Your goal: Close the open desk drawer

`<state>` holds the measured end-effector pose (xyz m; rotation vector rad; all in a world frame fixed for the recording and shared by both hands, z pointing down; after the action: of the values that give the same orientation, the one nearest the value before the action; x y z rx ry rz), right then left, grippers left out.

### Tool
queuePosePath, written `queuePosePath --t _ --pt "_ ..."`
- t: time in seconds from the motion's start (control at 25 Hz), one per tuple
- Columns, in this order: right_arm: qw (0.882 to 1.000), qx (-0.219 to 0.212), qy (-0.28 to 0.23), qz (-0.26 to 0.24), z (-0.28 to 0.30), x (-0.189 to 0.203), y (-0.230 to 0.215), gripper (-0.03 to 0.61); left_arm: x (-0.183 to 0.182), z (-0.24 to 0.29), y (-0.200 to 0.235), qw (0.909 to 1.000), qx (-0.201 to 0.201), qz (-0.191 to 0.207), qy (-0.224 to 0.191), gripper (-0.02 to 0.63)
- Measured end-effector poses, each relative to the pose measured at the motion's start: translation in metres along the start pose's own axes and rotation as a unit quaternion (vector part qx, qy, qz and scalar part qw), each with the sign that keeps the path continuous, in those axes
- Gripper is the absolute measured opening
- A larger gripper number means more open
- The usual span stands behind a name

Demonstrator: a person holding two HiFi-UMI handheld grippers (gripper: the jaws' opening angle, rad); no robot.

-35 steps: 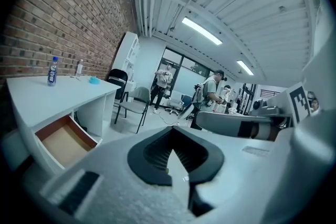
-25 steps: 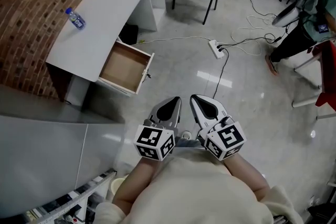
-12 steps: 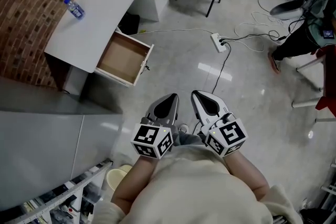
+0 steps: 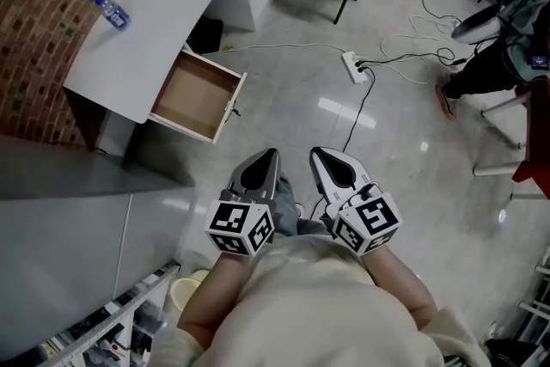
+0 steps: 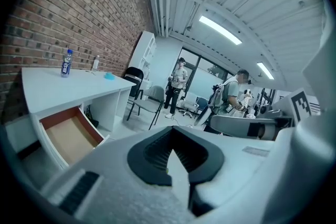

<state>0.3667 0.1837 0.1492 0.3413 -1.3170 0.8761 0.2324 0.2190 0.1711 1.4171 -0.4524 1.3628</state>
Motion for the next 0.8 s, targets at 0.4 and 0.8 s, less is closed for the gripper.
queuePosePath --t 0.4,0.8 --pt "0.999 -0.022 0.024 -0.017 0.076 -0.019 -0.009 0.002 -0.024 0.037 0.057 0.9997 -0.016 -0.018 0.004 0.0" --pt "0.995 -0.066 0.072 -0.026 0.167 -0.026 0.005 0.002 -0.035 0.053 0.129 0.9969 -0.052 -0.058 0.014 0.0"
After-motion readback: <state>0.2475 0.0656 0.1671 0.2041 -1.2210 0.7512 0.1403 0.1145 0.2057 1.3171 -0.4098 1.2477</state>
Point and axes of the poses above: the fingertips, and each gripper's own axes: z forward along the fingers, y to its left, x out of its underside, the point moved 6 cm from there along -z, backward along the fingers, and after that the axes turned 12 degrees about x, right-handed, at the moved point
